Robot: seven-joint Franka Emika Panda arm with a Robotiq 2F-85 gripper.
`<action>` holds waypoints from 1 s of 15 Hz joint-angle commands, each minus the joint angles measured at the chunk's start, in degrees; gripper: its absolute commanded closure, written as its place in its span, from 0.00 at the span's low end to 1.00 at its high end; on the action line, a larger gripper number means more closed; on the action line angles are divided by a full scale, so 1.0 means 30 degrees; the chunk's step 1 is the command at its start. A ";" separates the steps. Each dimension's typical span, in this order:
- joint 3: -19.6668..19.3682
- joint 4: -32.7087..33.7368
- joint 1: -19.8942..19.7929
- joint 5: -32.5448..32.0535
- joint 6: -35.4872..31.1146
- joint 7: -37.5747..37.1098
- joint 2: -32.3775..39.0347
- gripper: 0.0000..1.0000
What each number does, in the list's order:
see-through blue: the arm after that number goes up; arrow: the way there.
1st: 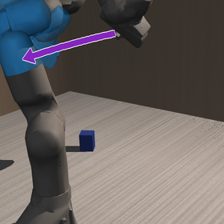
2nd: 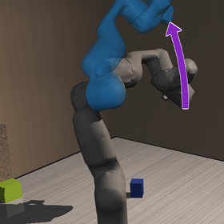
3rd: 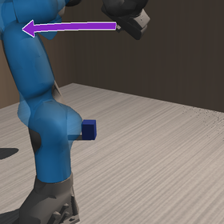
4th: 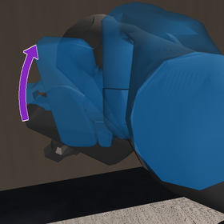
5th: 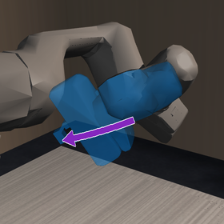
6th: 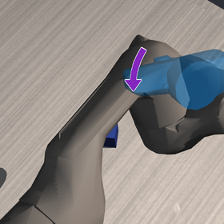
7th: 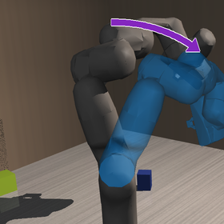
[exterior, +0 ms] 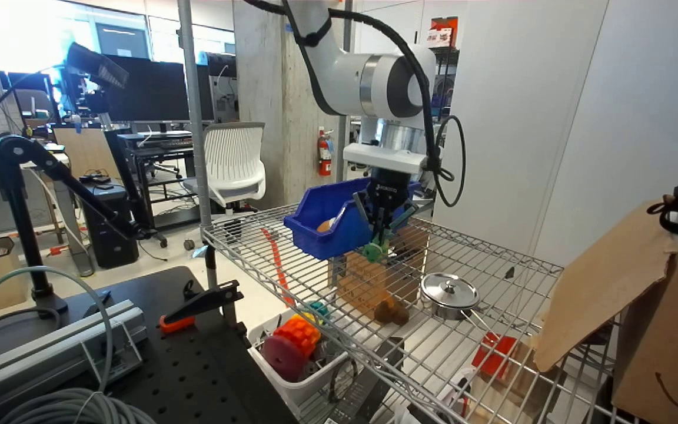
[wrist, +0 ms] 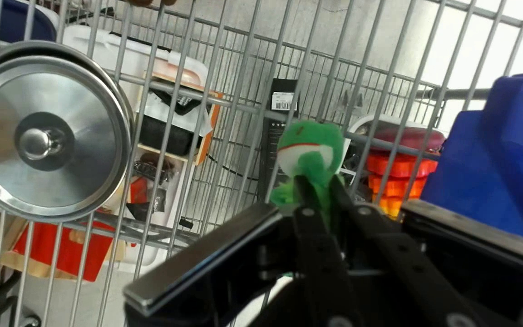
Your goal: Move the green doll to the right of the blue box
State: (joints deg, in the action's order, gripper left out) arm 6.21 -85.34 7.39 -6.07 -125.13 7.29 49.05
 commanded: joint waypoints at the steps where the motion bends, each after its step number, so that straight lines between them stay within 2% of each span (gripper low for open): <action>1: 0.0030 0.3130 0.0032 0.0230 0.1389 0.0635 0.2183 0.98; 2: 0.0034 0.3719 0.0049 0.0246 0.1608 0.0657 0.2634 0.98; 3: 0.0020 0.4261 0.0076 0.0249 0.1883 0.0645 0.3023 0.65; 4: -0.0020 0.4759 0.0121 0.0216 0.2051 0.0601 0.3369 0.64; 8: -0.0018 0.6227 0.0140 0.0272 0.2617 0.0571 0.4201 0.36; 12: -0.0024 0.6114 -0.0101 0.0320 0.2358 0.0659 0.3651 0.07; 13: 0.0059 0.5698 -0.0359 0.0468 0.2149 0.0774 0.3171 0.01; 15: 0.0467 0.4684 -0.1221 0.1260 0.1862 0.1143 0.2054 0.00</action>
State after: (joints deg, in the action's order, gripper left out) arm 6.23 -67.86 6.89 -5.49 -119.27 8.13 59.76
